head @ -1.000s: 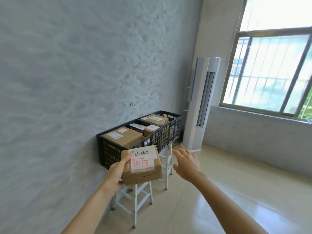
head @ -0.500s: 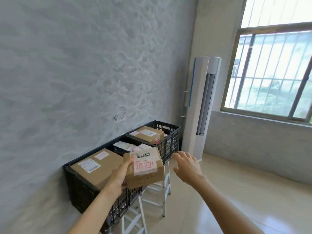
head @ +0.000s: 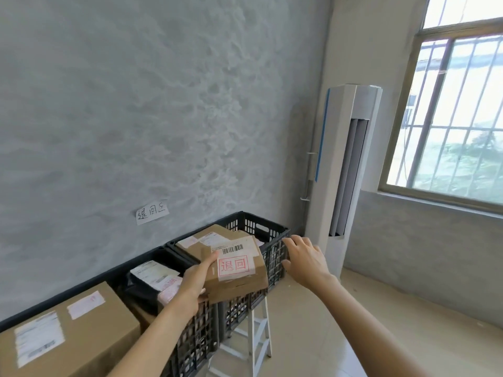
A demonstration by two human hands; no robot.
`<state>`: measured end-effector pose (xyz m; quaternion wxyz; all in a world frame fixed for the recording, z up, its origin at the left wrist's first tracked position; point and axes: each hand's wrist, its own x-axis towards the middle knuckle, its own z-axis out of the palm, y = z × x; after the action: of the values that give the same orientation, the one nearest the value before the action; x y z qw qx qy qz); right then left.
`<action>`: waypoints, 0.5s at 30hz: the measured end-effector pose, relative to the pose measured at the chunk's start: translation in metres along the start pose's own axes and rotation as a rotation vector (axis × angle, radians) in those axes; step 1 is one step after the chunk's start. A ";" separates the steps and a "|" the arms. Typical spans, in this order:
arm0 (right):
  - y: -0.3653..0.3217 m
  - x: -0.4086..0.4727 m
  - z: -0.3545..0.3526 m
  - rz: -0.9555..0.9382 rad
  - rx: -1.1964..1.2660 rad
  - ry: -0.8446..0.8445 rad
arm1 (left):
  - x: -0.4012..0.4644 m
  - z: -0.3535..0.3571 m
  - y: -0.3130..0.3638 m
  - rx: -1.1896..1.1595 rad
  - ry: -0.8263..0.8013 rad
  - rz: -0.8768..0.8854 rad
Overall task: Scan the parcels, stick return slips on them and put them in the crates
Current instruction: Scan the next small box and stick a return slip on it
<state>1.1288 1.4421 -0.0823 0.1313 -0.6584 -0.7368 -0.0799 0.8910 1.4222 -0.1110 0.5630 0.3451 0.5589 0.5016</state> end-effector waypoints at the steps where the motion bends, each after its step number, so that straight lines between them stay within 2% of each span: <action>1: 0.011 0.018 0.004 -0.007 0.000 -0.003 | 0.016 0.011 0.002 -0.002 0.006 -0.008; 7: 0.051 0.121 0.046 -0.083 0.006 -0.083 | 0.110 0.060 0.014 -0.020 0.073 -0.035; 15: 0.088 0.290 0.111 -0.190 -0.067 -0.096 | 0.287 0.106 0.034 -0.083 0.061 -0.080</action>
<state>1.1776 1.7606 -0.1065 0.0654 -0.5928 -0.7982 -0.0850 0.9514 1.7220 -0.1456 0.5793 0.2833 0.5679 0.5115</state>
